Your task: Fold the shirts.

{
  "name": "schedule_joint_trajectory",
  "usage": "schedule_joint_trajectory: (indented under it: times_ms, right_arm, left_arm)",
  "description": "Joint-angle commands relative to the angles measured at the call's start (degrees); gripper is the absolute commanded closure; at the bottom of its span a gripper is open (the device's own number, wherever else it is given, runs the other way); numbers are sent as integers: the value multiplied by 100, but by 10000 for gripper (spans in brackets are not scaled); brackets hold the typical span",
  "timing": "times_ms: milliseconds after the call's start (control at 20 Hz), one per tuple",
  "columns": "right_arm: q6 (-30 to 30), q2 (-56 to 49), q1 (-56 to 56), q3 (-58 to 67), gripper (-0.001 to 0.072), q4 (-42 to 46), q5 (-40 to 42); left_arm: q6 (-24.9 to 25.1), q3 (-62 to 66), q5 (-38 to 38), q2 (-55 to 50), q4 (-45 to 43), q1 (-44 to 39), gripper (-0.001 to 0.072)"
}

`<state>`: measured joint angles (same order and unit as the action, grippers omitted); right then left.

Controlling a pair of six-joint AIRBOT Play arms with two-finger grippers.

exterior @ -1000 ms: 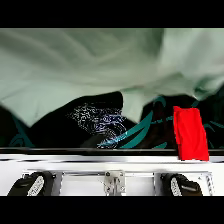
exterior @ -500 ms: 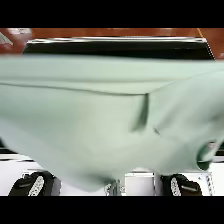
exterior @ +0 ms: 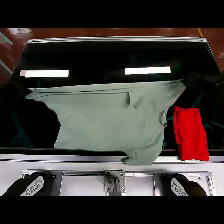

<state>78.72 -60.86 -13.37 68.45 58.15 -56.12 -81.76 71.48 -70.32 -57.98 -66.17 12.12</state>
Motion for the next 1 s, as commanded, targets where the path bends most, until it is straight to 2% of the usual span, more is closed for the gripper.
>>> schedule_joint_trajectory:
  times_ms: [0,200,350,450,500,550,600,650,750,850,950]
  right_arm:
    - [-387,-1241,4,-136,648,-1565,1384]
    - [-1432,-2085,374,-136,648,-1624,2000]
    - [-1488,-2524,710,-138,647,-1611,2673]
    - [-1427,-2802,960,-138,647,-1609,2688]
    - [-1392,-2900,1067,-138,614,-1609,2612]
    - [-1270,-2940,1156,-136,393,-1611,2542]
    - [-1213,-2914,1182,-136,94,-1626,2492]
    - [-1217,-2824,1167,-111,32,-1637,2205]
    - [-1217,-2435,874,-57,32,-1123,1316]
    - [-1058,-1961,417,-55,34,-160,129]
    - [-621,-1681,-133,-70,154,890,-1279]
  left_arm:
    - [9,-155,1141,-1130,951,-13,673]
    - [26,-155,2457,-1899,1351,-138,673]
    - [24,-157,2900,-2347,1388,-339,673]
    - [24,-164,2848,-2691,1373,-498,672]
    - [13,-164,2741,-2841,1373,-551,659]
    - [-42,-155,2505,-2953,1377,-560,533]
    - [-48,-153,2190,-2983,1370,-516,262]
    - [-42,-136,1707,-2968,1303,-389,24]
    - [-20,92,212,-2946,697,59,25]
    - [120,214,-1259,-2900,-50,616,42]
    - [490,-39,-1932,-2682,-157,1156,41]
